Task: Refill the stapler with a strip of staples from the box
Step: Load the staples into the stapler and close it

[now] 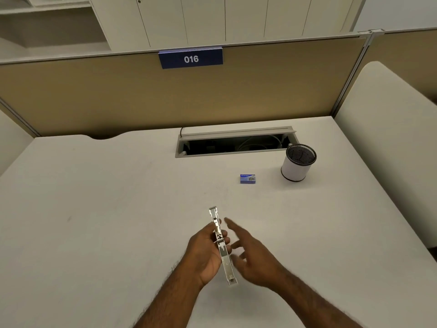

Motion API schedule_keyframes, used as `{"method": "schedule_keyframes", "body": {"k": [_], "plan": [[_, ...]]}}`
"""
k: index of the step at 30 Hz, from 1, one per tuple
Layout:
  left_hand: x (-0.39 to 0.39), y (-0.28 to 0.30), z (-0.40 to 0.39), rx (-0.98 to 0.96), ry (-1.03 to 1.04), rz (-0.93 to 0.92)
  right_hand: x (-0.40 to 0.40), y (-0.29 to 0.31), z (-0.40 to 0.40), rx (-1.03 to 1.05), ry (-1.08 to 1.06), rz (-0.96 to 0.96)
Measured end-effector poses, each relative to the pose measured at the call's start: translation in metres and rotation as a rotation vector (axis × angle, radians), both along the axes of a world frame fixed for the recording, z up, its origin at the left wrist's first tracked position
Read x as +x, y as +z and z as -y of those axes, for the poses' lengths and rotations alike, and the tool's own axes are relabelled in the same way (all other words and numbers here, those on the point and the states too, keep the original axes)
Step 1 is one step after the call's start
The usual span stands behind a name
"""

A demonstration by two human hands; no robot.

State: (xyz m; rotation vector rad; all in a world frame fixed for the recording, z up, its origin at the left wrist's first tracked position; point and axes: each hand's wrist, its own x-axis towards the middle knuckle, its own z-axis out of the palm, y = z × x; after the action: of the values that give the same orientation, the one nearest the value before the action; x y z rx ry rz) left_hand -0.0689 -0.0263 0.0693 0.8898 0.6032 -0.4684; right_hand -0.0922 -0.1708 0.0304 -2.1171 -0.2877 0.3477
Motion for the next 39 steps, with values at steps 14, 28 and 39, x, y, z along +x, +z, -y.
{"method": "schedule_keyframes", "body": {"k": [14,28,39], "plan": [[-0.012,-0.005,0.002,0.055,-0.129,0.095,0.006,0.016,-0.019,0.204,-0.237,0.186],[-0.029,-0.014,0.023,0.483,-0.187,0.318,0.034,0.008,-0.016,1.212,-0.472,-0.740],[-0.036,-0.013,0.038,1.097,-0.270,0.484,0.040,0.000,-0.025,1.323,-0.577,-0.867]]}}
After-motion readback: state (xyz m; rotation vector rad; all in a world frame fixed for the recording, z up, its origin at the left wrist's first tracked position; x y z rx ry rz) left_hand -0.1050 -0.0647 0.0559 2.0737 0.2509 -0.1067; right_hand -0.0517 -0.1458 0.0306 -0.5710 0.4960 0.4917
